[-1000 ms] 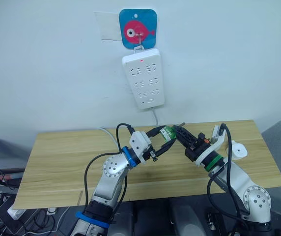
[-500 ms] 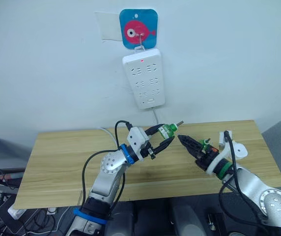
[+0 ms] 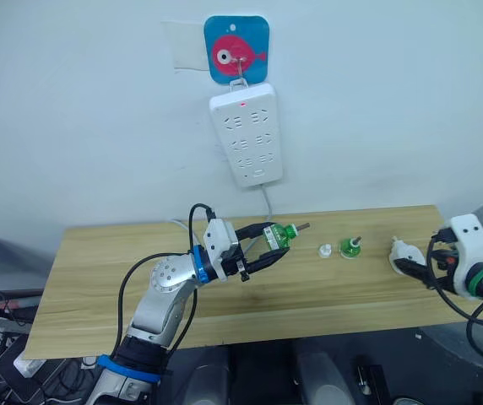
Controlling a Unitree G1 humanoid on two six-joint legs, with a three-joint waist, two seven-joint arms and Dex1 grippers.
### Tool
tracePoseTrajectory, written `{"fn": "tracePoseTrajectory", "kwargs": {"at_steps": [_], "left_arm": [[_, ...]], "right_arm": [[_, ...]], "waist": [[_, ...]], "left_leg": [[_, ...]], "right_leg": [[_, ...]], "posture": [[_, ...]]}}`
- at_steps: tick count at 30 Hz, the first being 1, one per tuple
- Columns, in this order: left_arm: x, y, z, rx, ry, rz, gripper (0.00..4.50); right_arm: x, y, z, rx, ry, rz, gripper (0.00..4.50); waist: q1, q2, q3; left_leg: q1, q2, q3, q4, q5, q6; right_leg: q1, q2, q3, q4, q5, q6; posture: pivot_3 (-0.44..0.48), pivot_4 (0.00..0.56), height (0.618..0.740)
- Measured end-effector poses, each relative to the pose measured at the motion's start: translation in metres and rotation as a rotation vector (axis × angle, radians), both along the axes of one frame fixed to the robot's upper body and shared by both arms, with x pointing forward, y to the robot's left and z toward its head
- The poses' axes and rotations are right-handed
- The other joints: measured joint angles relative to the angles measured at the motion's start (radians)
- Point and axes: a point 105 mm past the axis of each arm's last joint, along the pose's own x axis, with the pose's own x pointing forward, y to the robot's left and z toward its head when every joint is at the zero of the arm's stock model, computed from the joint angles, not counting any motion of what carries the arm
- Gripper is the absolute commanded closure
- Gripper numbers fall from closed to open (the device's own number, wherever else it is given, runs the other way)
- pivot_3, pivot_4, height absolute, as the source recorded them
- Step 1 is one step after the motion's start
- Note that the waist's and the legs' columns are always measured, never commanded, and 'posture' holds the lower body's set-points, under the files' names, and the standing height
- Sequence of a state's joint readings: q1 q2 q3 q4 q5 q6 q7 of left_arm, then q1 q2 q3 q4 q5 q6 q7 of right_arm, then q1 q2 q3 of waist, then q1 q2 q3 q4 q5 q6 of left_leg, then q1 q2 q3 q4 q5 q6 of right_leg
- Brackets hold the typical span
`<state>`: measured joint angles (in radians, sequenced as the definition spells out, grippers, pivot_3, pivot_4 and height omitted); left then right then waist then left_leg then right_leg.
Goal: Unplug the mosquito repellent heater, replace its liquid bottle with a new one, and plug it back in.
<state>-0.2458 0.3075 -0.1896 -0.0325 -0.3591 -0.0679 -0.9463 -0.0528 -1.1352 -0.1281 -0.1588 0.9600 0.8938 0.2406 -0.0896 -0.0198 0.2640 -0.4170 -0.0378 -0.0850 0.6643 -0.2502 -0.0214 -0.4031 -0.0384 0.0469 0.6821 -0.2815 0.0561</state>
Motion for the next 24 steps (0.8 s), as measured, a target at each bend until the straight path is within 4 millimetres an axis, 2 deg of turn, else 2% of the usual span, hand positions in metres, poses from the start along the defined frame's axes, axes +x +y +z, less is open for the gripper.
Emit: {"fn": "tracePoseTrajectory", "kwargs": {"at_steps": [4,7,15,24], "left_arm": [[-0.002,-0.002,0.001,-0.006,-0.002,-0.012,2.24],[-0.004,-0.002,0.000,-0.001,0.003,-0.012,2.24],[-0.016,0.001,-0.003,0.000,0.010,-0.010,2.24],[-0.023,0.004,-0.006,0.008,0.032,0.006,2.24]], "right_arm": [[0.019,-0.003,-0.006,-0.052,0.053,0.071,0.02],[0.032,-0.009,-0.009,-0.047,0.108,0.060,0.02],[0.046,-0.022,-0.028,-0.073,0.246,0.029,0.02],[0.047,-0.031,-0.044,-0.062,0.327,-0.001,0.02]], "waist": [[-0.002,0.001,0.001],[0.002,0.001,0.002],[0.008,0.002,0.003],[0.014,0.002,0.004]], "left_leg": [[0.000,0.001,0.000,-0.001,0.000,0.000],[0.000,0.001,0.000,-0.001,0.000,0.000],[0.000,0.000,0.000,-0.001,0.000,0.001],[0.000,0.000,0.000,-0.001,0.000,0.000]], "right_leg": [[-0.001,0.000,0.000,0.000,0.000,0.000],[-0.001,0.000,0.000,0.000,0.000,0.000],[-0.001,-0.001,0.000,0.000,0.000,0.000],[-0.001,-0.002,0.000,0.000,0.000,0.000]], "posture": [[-0.138,0.288,0.740],[-0.119,0.294,0.740],[-0.073,0.296,0.740],[-0.038,0.295,0.740]]}}
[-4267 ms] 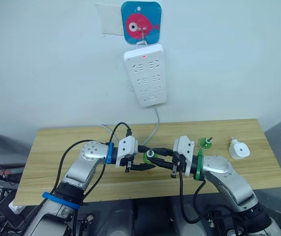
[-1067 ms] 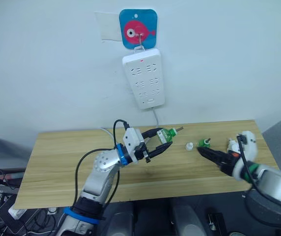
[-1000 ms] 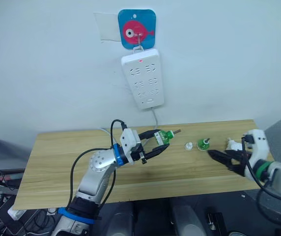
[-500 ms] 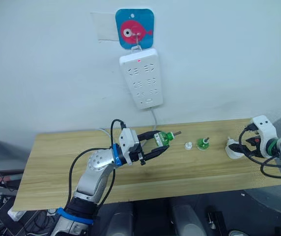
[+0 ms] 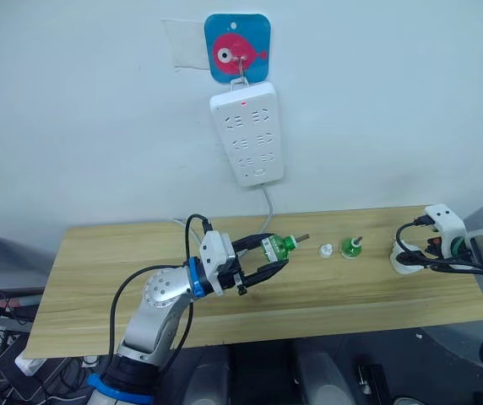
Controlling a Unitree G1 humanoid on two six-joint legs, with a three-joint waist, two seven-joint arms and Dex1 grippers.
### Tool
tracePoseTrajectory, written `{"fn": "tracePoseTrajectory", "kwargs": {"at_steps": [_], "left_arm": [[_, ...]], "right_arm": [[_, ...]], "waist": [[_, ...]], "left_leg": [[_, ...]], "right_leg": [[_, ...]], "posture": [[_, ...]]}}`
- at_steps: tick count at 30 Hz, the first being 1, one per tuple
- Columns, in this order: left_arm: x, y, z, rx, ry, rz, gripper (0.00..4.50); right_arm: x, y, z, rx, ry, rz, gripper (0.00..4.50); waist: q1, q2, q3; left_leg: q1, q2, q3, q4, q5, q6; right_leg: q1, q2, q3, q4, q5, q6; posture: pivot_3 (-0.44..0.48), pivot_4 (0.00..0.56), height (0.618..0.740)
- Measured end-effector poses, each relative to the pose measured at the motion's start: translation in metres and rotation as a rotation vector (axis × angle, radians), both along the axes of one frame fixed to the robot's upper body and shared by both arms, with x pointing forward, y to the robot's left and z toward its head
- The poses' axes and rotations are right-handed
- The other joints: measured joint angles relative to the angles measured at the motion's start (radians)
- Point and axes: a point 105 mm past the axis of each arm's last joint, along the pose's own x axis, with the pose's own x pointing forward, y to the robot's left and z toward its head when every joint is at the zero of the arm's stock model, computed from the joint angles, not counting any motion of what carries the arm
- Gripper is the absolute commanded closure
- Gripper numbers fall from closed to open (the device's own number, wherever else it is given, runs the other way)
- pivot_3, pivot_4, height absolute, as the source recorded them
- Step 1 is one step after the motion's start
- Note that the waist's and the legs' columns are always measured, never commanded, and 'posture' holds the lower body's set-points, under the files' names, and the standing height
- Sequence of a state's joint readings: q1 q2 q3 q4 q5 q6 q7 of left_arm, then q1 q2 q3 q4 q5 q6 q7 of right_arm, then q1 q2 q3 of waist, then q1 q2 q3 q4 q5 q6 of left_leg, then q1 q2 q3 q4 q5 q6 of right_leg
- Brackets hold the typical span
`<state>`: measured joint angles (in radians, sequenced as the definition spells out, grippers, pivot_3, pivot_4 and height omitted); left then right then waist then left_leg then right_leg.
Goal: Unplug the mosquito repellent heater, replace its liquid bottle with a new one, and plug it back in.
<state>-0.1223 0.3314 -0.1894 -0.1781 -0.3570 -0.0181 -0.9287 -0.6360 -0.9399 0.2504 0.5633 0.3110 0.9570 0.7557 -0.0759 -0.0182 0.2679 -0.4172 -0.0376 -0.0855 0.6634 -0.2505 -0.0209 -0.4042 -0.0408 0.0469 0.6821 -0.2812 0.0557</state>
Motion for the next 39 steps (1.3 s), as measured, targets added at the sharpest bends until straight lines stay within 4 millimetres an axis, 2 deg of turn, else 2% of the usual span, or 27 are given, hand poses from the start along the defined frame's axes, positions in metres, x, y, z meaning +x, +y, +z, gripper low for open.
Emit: {"fn": "tracePoseTrajectory", "kwargs": {"at_steps": [6,15,30,39], "left_arm": [[-0.002,0.000,0.002,0.008,-0.005,-0.003,2.24],[-0.005,0.000,0.003,0.017,-0.003,-0.009,2.24],[-0.004,0.002,0.002,0.029,0.005,-0.010,2.24],[-0.004,0.003,0.001,0.036,0.007,-0.010,2.24]], "right_arm": [[0.006,0.004,-0.007,0.030,0.011,0.008,0.02],[0.006,-0.003,-0.015,0.021,0.039,-0.001,0.02],[0.007,-0.014,-0.022,0.038,0.049,-0.066,0.02],[0.010,-0.014,-0.021,0.021,0.032,-0.022,0.02]], "waist": [[0.002,0.000,0.000],[0.014,0.000,0.001],[0.018,0.000,0.009],[0.018,0.000,0.017]], "left_leg": [[0.000,0.000,0.000,0.000,0.000,0.000],[0.000,0.000,0.000,0.000,0.000,0.000],[0.000,0.000,0.000,0.000,0.000,0.000],[0.000,0.000,0.000,-0.001,0.000,0.000]], "right_leg": [[0.000,0.000,0.000,0.000,0.000,0.000],[0.000,0.000,0.000,0.000,0.000,0.000],[0.000,0.000,0.000,0.000,0.000,0.000],[0.000,0.000,0.000,0.000,0.000,0.000]], "posture": [[-0.029,0.299,0.740],[-0.028,0.305,0.740],[-0.025,0.314,0.740],[-0.030,0.319,0.740]]}}
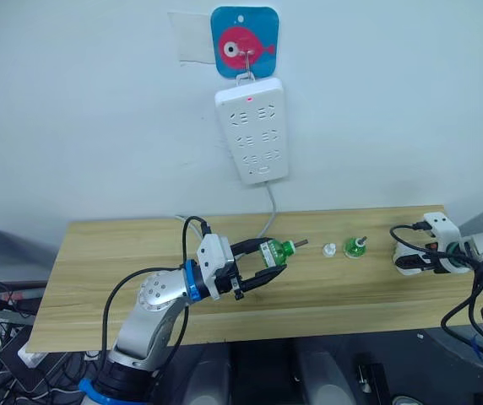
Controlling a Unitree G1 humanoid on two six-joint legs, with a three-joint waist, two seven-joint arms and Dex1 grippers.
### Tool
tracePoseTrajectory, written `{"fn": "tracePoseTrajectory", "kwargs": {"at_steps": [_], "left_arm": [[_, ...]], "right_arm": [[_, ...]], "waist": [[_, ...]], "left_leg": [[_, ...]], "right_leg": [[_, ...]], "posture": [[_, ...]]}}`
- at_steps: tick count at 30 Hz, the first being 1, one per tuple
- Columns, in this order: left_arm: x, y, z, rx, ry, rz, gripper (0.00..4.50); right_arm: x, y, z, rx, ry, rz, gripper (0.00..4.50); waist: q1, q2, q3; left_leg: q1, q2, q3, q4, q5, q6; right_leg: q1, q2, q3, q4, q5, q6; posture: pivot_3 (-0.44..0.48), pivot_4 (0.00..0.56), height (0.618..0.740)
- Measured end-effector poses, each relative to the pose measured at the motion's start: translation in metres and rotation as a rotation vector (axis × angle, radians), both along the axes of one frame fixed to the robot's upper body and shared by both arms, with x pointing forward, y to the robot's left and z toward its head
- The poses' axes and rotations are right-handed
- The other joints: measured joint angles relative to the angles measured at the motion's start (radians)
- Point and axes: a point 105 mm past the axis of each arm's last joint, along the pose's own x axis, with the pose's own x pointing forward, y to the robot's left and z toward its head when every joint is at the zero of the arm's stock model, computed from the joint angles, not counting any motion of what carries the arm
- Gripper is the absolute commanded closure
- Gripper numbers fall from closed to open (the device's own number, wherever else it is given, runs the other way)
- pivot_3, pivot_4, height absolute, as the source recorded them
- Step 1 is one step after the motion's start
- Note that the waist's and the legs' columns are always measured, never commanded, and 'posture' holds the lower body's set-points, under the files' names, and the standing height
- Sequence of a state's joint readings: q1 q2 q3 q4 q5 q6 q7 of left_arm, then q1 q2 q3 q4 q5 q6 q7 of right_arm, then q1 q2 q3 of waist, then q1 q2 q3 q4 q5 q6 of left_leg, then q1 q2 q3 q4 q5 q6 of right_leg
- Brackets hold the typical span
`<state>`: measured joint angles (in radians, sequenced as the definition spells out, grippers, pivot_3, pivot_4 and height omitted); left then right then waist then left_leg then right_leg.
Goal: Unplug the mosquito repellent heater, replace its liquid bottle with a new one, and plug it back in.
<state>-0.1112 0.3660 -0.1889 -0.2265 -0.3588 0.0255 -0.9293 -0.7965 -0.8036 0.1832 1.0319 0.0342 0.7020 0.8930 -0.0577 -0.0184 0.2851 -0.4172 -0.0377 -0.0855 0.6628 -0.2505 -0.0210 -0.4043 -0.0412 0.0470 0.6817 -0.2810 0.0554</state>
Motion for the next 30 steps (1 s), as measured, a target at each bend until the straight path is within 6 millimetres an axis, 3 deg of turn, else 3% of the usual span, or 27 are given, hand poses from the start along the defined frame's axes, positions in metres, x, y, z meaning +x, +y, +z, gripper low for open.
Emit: {"fn": "tracePoseTrajectory", "kwargs": {"at_steps": [5,8,11,19,23,30], "left_arm": [[0.000,0.000,-0.001,0.004,0.004,-0.003,2.24],[0.000,0.000,0.000,0.005,0.001,-0.004,2.24],[0.000,0.000,0.000,0.004,0.001,-0.003,2.24],[-0.001,0.000,0.000,0.003,-0.007,-0.007,2.24],[-0.007,0.002,-0.004,0.002,0.010,-0.031,2.24],[-0.021,0.003,0.002,-0.006,-0.017,-0.117,2.24]], "right_arm": [[-0.002,-0.001,-0.002,0.002,0.012,0.013,0.02],[-0.003,-0.001,-0.003,0.008,0.017,0.010,0.59],[0.000,-0.002,0.004,0.013,-0.003,0.009,1.48],[-0.004,0.007,0.009,0.081,-0.005,0.074,1.50],[-0.031,0.036,0.040,0.386,0.029,0.120,1.50],[-0.098,0.092,0.091,0.962,0.198,0.171,1.50]], "waist": [[0.000,0.000,0.005],[0.000,0.000,0.006],[-0.001,-0.001,0.007],[0.000,0.000,0.011],[0.001,0.005,0.014],[0.002,0.005,0.015]], "left_leg": [[0.000,0.000,0.000,0.000,0.000,0.000],[0.000,0.000,0.000,0.000,0.000,0.000],[0.000,0.000,0.000,0.000,0.000,0.000],[-0.001,0.000,0.000,0.000,0.000,0.000],[-0.002,0.000,-0.002,-0.001,0.000,0.000],[-0.002,-0.001,-0.003,0.000,0.000,0.000]], "right_leg": [[0.000,-0.002,0.000,0.000,0.000,0.000],[0.000,-0.002,0.000,0.000,0.000,0.000],[0.000,-0.002,0.000,0.000,0.000,0.000],[0.000,-0.003,-0.001,-0.001,0.000,-0.001],[-0.001,-0.004,-0.002,-0.002,0.000,-0.001],[0.000,-0.005,-0.003,-0.002,0.000,-0.001]], "posture": [[-0.030,0.320,0.740],[-0.030,0.321,0.740],[-0.031,0.324,0.740],[-0.048,0.327,0.740],[-0.074,0.324,0.740],[-0.095,0.324,0.740]]}}
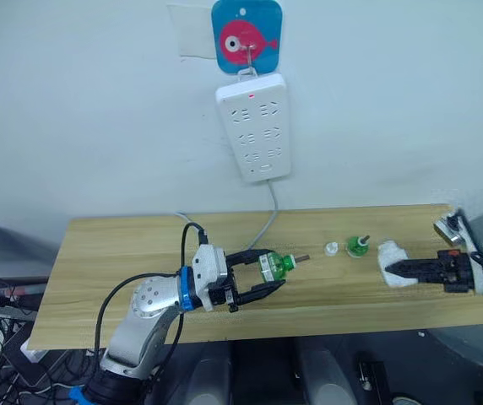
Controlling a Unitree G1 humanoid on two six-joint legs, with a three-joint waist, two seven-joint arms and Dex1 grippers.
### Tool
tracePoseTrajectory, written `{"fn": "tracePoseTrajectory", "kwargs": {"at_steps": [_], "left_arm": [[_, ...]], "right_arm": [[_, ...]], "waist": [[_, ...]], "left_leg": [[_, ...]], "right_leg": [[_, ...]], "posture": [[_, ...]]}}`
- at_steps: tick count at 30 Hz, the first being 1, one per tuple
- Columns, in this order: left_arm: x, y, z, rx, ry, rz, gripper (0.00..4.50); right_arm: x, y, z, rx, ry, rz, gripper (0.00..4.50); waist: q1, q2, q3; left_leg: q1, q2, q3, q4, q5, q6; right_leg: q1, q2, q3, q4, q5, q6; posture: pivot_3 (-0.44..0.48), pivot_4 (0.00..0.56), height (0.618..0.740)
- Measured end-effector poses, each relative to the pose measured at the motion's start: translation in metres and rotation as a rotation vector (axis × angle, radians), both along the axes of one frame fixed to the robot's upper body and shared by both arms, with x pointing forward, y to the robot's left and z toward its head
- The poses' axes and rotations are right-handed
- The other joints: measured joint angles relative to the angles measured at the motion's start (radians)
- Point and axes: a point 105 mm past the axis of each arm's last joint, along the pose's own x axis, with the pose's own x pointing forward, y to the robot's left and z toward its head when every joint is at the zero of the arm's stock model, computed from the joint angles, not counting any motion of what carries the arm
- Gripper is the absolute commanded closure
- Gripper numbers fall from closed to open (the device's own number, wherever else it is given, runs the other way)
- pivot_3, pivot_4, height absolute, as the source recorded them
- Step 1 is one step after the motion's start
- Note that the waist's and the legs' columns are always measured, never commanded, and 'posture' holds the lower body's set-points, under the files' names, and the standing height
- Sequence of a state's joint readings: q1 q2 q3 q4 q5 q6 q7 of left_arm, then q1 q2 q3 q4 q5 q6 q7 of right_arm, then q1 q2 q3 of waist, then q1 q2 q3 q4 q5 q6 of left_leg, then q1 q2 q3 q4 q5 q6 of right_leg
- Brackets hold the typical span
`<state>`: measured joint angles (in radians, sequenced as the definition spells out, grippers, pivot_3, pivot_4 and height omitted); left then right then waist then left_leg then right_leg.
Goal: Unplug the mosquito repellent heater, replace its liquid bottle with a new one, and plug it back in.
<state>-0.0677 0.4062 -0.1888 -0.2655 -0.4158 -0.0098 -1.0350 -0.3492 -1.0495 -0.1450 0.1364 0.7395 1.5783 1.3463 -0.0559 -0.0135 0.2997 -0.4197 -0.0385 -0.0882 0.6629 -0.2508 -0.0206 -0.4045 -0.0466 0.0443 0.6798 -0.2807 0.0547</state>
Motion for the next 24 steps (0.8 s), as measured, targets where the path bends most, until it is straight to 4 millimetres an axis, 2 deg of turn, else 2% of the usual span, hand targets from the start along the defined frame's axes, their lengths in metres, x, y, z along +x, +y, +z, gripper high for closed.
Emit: {"fn": "tracePoseTrajectory", "kwargs": {"at_steps": [5,10,15,19,24], "left_arm": [[-0.002,-0.003,0.003,-0.008,-0.009,-0.025,2.24],[-0.004,-0.010,0.005,-0.020,-0.017,-0.058,2.24],[-0.007,-0.013,0.007,-0.023,-0.026,-0.071,2.24],[-0.012,-0.018,0.008,-0.027,-0.030,-0.092,2.24],[-0.013,-0.019,0.008,-0.027,-0.028,-0.096,2.24]], "right_arm": [[-0.009,0.026,0.017,0.160,-0.034,0.081,1.50],[-0.010,0.055,0.012,0.255,-0.042,0.108,1.50],[-0.007,0.065,0.016,0.275,-0.068,0.089,1.50],[-0.015,0.076,0.018,0.298,-0.066,0.072,1.50],[-0.016,0.088,0.024,0.313,-0.108,0.088,1.50]], "waist": [[-0.006,-0.003,0.002],[-0.004,-0.005,0.003],[-0.003,-0.005,0.003],[-0.003,-0.005,0.003],[-0.004,-0.005,0.003]], "left_leg": [[0.001,0.001,0.003,0.000,0.000,0.000],[-0.001,0.000,0.001,0.000,0.000,0.001],[-0.001,-0.001,0.001,0.000,-0.001,0.002],[-0.002,0.000,0.001,0.000,-0.001,0.002],[-0.001,0.000,0.001,0.000,-0.001,0.002]], "right_leg": [[0.000,0.001,0.000,0.000,0.000,0.000],[0.000,0.001,0.000,0.000,0.000,0.001],[-0.001,0.001,0.000,0.000,0.000,0.001],[-0.001,0.001,0.000,0.000,0.000,0.001],[-0.001,0.001,0.000,0.000,0.000,0.002]], "posture": [[-0.105,0.323,0.740],[-0.098,0.317,0.740],[-0.098,0.317,0.740],[-0.098,0.317,0.740],[-0.097,0.304,0.740]]}}
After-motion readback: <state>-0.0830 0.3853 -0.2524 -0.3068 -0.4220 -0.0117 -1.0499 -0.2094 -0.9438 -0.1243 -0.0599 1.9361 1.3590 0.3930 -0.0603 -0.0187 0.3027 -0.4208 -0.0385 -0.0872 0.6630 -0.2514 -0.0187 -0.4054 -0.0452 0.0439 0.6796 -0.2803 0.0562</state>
